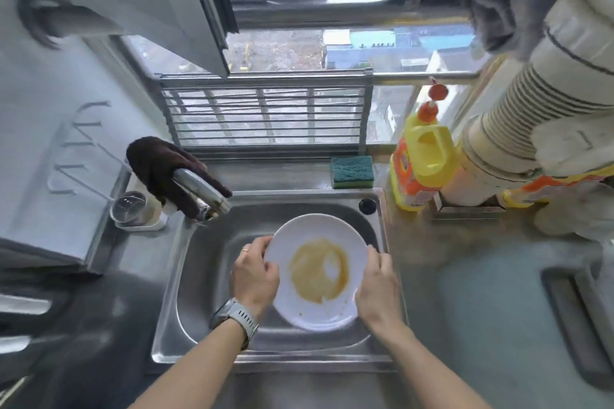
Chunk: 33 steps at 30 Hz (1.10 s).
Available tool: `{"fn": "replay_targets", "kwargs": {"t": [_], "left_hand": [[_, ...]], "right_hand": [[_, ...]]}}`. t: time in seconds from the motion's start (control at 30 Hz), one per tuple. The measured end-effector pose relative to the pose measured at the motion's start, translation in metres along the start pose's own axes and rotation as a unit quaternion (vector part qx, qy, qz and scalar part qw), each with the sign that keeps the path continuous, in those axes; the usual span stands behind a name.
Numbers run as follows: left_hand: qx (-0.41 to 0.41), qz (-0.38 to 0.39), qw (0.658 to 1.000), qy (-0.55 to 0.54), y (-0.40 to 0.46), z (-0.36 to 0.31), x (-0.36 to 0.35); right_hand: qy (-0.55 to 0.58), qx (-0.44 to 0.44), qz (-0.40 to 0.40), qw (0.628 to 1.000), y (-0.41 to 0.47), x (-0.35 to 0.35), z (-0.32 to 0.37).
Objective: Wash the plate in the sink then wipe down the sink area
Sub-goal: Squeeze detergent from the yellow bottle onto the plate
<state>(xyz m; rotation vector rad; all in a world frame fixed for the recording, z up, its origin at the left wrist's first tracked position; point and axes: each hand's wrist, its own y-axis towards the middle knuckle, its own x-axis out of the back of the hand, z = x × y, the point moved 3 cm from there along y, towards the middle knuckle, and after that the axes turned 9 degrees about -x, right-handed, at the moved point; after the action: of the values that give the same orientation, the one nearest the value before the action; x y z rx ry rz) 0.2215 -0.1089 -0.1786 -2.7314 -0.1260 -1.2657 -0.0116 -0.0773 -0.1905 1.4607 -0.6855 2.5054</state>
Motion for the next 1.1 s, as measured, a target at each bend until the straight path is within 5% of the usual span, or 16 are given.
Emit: {"fn": "replay_targets", "kwargs": {"t": [0.33,0.43,0.7,0.87,0.97,1.1], "left_hand": [[0.038,0.088,0.995,-0.004,0.033,0.098,-0.097],[0.043,0.105,0.993,-0.006,0.036,0.11,-0.117],[0.056,0.156,0.985,0.05,0.035,0.11,-0.126],[0.033,0.133,0.99,0.044,0.032,0.042,-0.084],[-0.027,0.097,0.994,-0.043,0.035,-0.039,-0.055],[-0.092,0.089,0.98,-0.153,0.042,-0.167,-0.026]], "right_hand": [[-0.216,-0.01,0.043,0.975,0.075,-0.105,-0.004],[-0.248,0.033,-0.027,0.968,0.083,-0.12,-0.007],[-0.301,0.025,-0.037,0.953,0.082,-0.127,-0.002],[-0.191,0.03,-0.014,0.981,0.044,-0.053,0.029],[-0.036,0.034,-0.084,0.995,0.02,0.022,0.038],[0.074,0.07,-0.224,0.969,0.004,0.137,0.043]]}}
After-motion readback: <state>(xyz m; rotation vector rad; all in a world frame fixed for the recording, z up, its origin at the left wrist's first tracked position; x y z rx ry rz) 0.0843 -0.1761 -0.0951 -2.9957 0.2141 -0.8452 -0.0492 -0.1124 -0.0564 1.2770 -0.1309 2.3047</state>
